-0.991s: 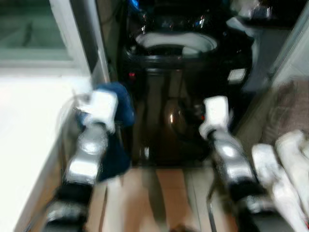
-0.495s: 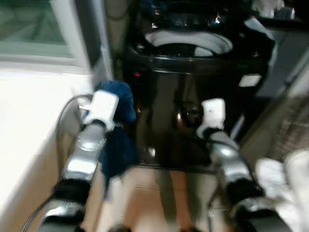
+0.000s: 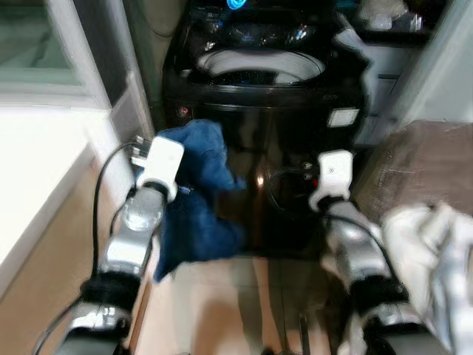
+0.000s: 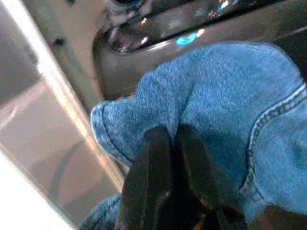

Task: Clothes washing

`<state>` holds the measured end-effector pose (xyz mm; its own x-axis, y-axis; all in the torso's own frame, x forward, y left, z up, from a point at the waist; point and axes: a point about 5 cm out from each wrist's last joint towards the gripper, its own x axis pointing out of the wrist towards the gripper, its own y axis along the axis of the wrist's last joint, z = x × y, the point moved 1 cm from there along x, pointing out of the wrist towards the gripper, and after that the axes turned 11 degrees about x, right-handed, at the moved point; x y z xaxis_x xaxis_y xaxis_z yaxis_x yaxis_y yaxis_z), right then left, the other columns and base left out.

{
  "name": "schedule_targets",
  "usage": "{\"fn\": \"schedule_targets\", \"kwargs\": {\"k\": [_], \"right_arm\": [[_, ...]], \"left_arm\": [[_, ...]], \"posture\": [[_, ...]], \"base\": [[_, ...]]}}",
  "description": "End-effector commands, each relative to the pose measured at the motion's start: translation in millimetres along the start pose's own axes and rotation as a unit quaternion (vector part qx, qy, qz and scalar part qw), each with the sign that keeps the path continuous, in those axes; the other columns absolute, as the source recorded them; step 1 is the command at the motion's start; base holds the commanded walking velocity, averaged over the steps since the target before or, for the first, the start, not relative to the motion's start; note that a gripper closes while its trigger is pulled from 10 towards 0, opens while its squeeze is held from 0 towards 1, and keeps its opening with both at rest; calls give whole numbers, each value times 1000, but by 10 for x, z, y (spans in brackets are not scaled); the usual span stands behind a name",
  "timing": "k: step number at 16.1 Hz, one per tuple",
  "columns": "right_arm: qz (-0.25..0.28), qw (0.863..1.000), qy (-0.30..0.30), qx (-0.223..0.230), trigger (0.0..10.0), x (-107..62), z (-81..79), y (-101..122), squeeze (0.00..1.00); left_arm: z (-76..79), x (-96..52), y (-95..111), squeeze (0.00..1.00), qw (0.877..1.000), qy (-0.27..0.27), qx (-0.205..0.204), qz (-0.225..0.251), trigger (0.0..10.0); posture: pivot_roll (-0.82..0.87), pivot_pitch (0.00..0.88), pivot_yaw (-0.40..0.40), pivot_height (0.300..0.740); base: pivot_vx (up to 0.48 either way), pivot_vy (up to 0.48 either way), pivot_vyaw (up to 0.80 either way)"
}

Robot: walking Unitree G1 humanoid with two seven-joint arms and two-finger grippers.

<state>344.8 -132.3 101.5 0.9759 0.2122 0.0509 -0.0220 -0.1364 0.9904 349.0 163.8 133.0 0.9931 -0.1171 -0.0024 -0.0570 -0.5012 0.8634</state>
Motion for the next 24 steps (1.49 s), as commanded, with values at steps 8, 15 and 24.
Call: {"fn": "schedule_targets", "kwargs": {"k": [8,15,24], "right_arm": [[21,1000,-7,-10,10000,32,74,130,0],[18,1000,18,8,10000,9,11,112,4],[16,996,76,52,10000,-196,-195,50,0]], "left_arm": [[-121,90,256,0,999,25,-4,47,10000],[-710,166,836,0,989,73,42,118,10000],[-1372,593,2664,0,924,78,283,246,10000]], "posture": [[-115,0,4,740],[-112,0,3,740],[-203,0,99,740]], "base": [[463,0,-60],[470,0,0],[479,0,0]]}}
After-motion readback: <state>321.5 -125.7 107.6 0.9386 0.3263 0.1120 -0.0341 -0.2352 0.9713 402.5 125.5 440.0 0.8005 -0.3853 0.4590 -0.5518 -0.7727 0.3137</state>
